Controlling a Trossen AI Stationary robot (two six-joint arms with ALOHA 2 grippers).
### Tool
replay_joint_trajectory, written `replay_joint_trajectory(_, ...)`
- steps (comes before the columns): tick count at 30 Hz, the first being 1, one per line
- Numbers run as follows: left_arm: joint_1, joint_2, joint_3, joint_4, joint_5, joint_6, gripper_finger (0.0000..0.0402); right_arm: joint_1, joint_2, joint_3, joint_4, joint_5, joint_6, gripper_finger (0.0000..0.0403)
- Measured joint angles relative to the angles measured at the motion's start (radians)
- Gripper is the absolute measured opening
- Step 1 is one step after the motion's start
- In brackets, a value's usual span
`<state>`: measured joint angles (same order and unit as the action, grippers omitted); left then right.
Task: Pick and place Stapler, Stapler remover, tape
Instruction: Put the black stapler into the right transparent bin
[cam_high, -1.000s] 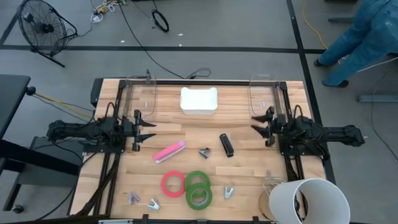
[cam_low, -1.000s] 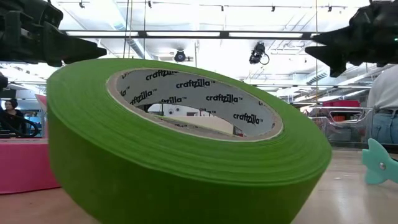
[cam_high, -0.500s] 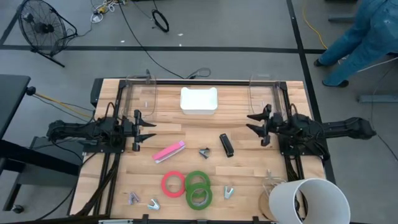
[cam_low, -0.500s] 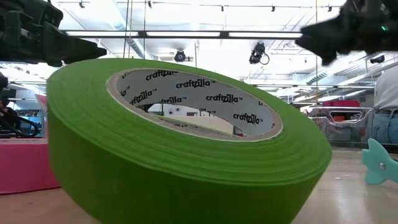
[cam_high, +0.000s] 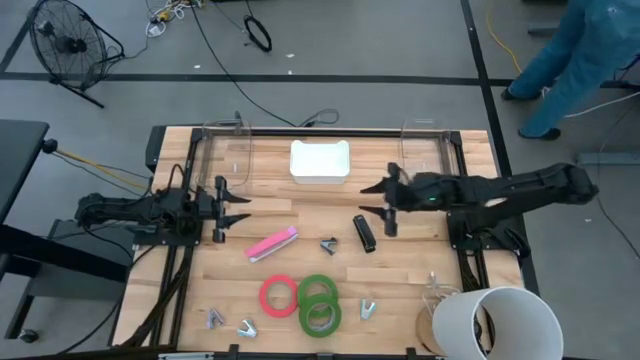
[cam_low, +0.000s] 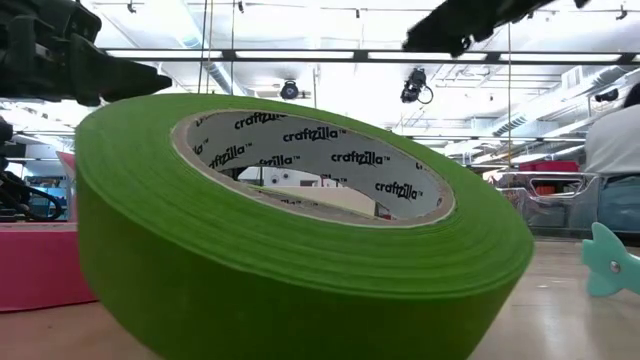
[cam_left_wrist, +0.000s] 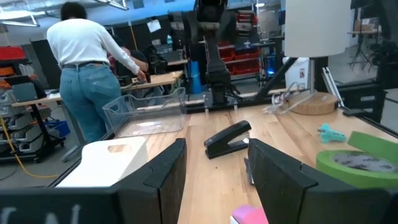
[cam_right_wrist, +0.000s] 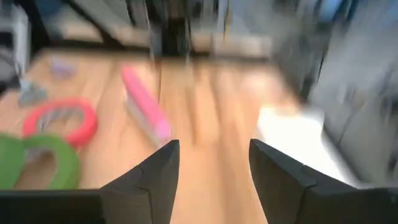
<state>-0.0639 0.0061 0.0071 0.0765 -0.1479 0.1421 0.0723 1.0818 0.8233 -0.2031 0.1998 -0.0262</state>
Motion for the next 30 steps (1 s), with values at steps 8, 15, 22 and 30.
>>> replay_joint_trajectory(8,0.000,0.000,0.000,0.056,-0.002,0.000,0.0177,0.011,0.210,0.159,-0.461,-0.063,0.461,0.0193)
replay_joint_trajectory(15,0.000,0.000,0.000,0.117,-0.002,-0.001,0.0177,0.011,0.308,0.163,-0.470,-0.338,0.726,0.0185)
replay_joint_trajectory(22,0.000,0.000,0.000,0.128,-0.001,-0.058,0.0177,-0.005,0.375,0.163,-0.472,-0.389,0.781,0.0185)
replay_joint_trajectory(30,0.000,0.000,0.000,0.133,-0.001,-0.051,0.0177,-0.047,0.397,0.163,-0.454,-0.396,0.558,0.0185)
